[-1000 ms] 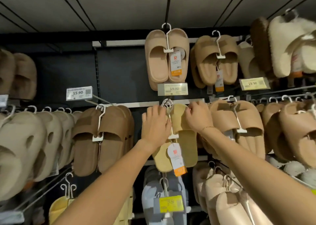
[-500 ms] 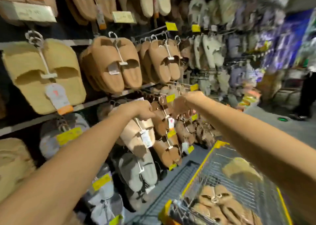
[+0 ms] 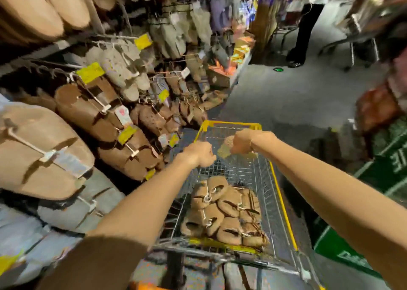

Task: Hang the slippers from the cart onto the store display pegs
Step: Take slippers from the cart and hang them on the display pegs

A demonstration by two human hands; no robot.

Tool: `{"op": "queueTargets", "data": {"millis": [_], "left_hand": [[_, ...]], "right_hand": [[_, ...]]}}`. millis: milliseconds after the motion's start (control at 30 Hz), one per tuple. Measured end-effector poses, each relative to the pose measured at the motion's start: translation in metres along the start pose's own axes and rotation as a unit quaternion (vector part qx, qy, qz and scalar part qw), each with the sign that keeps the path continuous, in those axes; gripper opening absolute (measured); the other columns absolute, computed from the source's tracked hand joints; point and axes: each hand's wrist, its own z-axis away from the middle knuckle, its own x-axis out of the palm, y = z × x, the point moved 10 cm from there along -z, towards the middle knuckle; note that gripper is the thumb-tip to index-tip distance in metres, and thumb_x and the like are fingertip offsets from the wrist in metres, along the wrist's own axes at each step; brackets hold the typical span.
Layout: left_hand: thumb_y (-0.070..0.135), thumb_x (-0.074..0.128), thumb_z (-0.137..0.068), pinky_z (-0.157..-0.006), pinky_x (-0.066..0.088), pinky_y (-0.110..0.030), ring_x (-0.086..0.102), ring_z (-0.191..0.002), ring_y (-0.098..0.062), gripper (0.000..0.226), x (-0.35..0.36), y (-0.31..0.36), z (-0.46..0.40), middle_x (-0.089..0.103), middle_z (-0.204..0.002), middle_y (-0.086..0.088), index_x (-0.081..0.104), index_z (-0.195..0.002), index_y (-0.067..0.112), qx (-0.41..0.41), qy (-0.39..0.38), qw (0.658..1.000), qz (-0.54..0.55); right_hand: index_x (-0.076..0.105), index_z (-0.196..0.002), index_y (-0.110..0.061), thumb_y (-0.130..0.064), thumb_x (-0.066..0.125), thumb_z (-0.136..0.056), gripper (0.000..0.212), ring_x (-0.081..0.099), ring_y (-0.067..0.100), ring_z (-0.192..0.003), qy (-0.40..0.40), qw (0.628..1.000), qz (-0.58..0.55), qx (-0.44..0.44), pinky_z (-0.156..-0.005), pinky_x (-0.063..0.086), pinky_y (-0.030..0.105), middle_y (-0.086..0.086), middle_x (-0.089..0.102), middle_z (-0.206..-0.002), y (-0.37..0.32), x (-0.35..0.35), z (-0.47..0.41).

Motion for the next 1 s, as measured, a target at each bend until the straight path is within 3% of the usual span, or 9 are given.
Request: {"op": "queueTargets", "data": {"millis": [100,200,333,467,567,733,800,900,1000], "left_hand": [[0.034,0.053,-0.100,-0.075,0.052,-0.040,0.067,-0.095,-0.033,0.035,0.037,0.014,-0.066,0.071,-0.099,-0.016,0.069,-0.101,0.003,-0.001,-0.037,0.999,-0.007],[0.034,0.051,-0.101,-0.075,0.048,-0.038,0.065,-0.099,-0.036,0.036,0.072,0.014,-0.126,0.068,-0.106,-0.019,0.067,-0.106,0.002,-0.009,-0.071,0.997,-0.013],[0.035,0.051,-0.099,-0.083,0.052,-0.040,0.064,-0.101,-0.035,0.033,0.111,0.010,-0.191,0.069,-0.105,-0.015,0.065,-0.106,0.007,-0.013,-0.098,0.995,-0.021],[0.035,0.053,-0.098,-0.091,0.053,-0.046,0.064,-0.099,-0.033,0.027,0.144,0.003,-0.249,0.069,-0.104,-0.010,0.066,-0.105,0.013,-0.023,-0.102,0.994,-0.019],[0.031,0.051,-0.100,-0.086,0.053,-0.040,0.064,-0.095,-0.029,0.024,0.159,0.003,-0.285,0.068,-0.097,-0.007,0.065,-0.104,0.013,-0.017,-0.079,0.997,-0.004],[0.027,0.048,-0.101,-0.077,0.058,-0.042,0.069,-0.083,-0.028,0.025,0.190,0.001,-0.328,0.071,-0.088,-0.008,0.066,-0.101,0.010,-0.013,-0.065,0.997,0.037],[0.022,0.048,-0.100,-0.075,0.059,-0.039,0.069,-0.077,-0.027,0.023,0.205,-0.003,-0.338,0.069,-0.082,-0.008,0.067,-0.094,0.008,-0.002,-0.060,0.995,0.078],[0.019,0.050,-0.103,-0.061,0.046,-0.021,0.062,-0.070,-0.015,0.017,0.212,-0.012,-0.336,0.065,-0.082,0.000,0.065,-0.098,0.012,-0.007,-0.035,0.993,0.112],[0.023,0.052,-0.102,-0.060,0.051,-0.029,0.065,-0.070,-0.016,0.014,0.200,-0.026,-0.326,0.069,-0.085,0.002,0.064,-0.104,0.017,-0.029,0.008,0.988,0.151]], "right_hand": [[0.058,-0.130,-0.010,-0.037,0.055,-0.097,0.043,0.064,0.030,-0.104,-0.017,0.999,-0.043,0.026,-0.085,0.053,0.034,0.012,0.066,-0.122,0.055,0.034,-0.054],[0.045,-0.142,-0.011,-0.033,0.053,-0.098,0.050,0.059,0.034,-0.120,-0.018,0.995,-0.088,0.050,-0.090,0.048,0.040,0.014,0.058,-0.134,0.098,0.067,-0.104],[0.051,-0.136,-0.012,-0.026,0.054,-0.097,0.041,0.062,0.034,-0.114,-0.036,0.990,-0.110,0.076,-0.092,0.053,0.044,0.010,0.062,-0.120,0.132,0.111,-0.170],[0.058,-0.125,-0.011,-0.023,0.059,-0.091,0.036,0.063,0.032,-0.104,-0.056,0.985,-0.151,0.068,-0.079,0.050,0.033,0.012,0.066,-0.118,0.144,0.149,-0.250],[0.054,-0.130,-0.008,-0.017,0.061,-0.090,0.041,0.061,0.032,-0.110,-0.035,0.979,-0.189,0.071,-0.075,0.044,0.031,0.011,0.063,-0.119,0.149,0.151,-0.311],[0.036,-0.141,-0.003,-0.012,0.063,-0.091,0.058,0.055,0.045,-0.122,0.008,0.973,-0.200,0.116,-0.093,0.049,0.049,0.027,0.053,-0.134,0.163,0.158,-0.390],[0.045,-0.139,-0.004,-0.006,0.054,-0.094,0.045,0.056,0.044,-0.122,0.030,0.969,-0.198,0.147,-0.096,0.048,0.051,0.025,0.056,-0.133,0.169,0.164,-0.407],[0.059,-0.130,-0.005,-0.004,0.049,-0.096,0.035,0.060,0.039,-0.120,0.062,0.970,-0.165,0.165,-0.095,0.050,0.048,0.019,0.062,-0.130,0.165,0.165,-0.416],[0.061,-0.127,-0.007,-0.006,0.056,-0.094,0.033,0.061,0.036,-0.118,0.071,0.981,-0.101,0.151,-0.090,0.051,0.044,0.015,0.064,-0.127,0.152,0.151,-0.402]]}}
